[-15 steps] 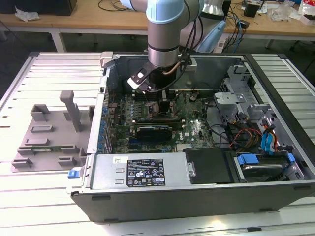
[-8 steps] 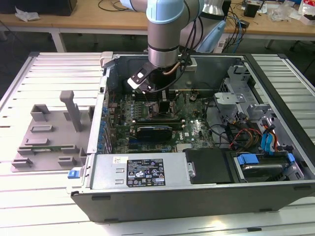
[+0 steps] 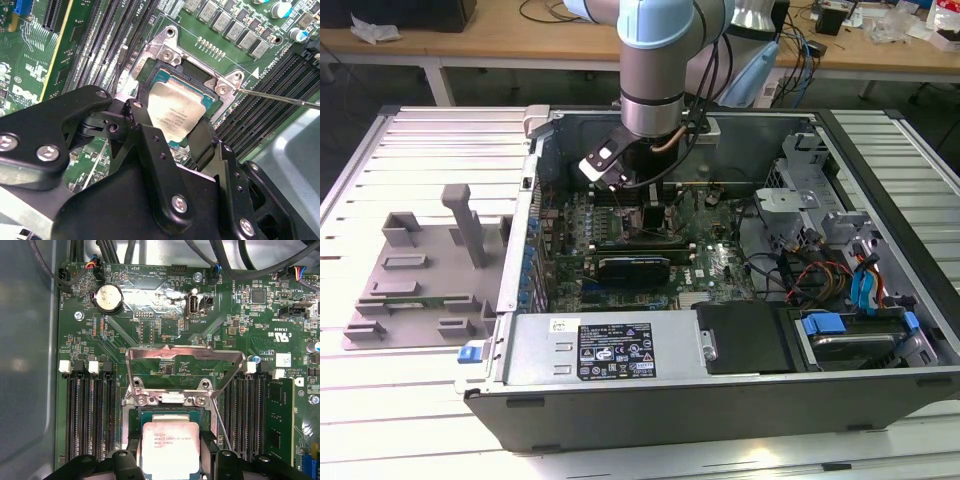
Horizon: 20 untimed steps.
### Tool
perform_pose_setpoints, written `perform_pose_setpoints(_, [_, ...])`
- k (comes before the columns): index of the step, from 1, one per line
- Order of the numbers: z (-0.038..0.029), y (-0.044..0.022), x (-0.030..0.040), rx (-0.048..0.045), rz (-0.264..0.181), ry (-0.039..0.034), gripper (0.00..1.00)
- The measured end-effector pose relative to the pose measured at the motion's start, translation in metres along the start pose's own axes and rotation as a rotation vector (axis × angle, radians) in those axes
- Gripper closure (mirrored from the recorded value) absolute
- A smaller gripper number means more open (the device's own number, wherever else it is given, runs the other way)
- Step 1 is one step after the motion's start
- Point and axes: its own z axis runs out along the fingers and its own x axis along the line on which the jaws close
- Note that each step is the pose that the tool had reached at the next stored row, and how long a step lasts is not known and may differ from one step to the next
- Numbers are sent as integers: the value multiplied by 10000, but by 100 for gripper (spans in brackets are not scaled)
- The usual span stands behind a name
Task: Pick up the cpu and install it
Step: 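Place the cpu into insertion slot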
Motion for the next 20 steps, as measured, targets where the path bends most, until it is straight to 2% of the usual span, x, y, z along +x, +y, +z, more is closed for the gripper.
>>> perform_pose_setpoints(5, [2,0,0,5,138,-4,45])
perform_pose_setpoints(20, [5,-1,-1,-12,111,-10,44])
